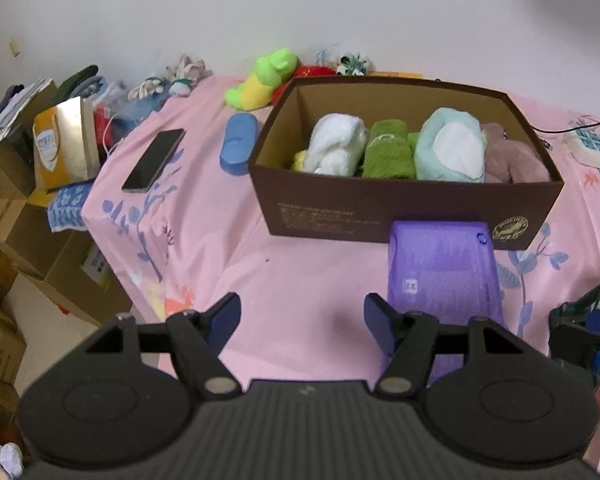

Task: Organize soft objects
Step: 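Move both grippers back from the box toward the purple package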

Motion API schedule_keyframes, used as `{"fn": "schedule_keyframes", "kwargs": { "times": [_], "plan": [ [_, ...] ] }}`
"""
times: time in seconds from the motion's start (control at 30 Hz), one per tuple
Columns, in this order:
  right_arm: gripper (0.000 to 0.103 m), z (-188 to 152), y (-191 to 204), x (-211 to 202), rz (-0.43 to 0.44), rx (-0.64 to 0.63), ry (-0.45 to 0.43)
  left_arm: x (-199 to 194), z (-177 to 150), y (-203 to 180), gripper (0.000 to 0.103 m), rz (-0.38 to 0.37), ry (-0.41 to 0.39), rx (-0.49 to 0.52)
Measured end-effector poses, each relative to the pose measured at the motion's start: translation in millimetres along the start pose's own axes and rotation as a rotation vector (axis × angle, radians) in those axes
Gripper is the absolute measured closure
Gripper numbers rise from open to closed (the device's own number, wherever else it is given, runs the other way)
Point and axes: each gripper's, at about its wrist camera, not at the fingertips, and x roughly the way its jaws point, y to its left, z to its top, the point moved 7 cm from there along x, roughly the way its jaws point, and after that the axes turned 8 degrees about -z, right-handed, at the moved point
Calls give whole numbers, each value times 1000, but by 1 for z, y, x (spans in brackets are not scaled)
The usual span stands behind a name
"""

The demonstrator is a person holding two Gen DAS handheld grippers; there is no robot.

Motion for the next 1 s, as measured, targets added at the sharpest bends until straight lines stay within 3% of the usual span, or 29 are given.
{"fn": "schedule_keyframes", "kwargs": {
  "times": [0.43, 1.0],
  "plan": [
    [80, -25, 8, 3, -99, 93, 49, 11, -19, 11, 36, -95, 72, 43],
    [80, -42, 8, 8, -282, 263, 65, 26, -21, 5, 36, -264, 129, 201]
  ]
}}
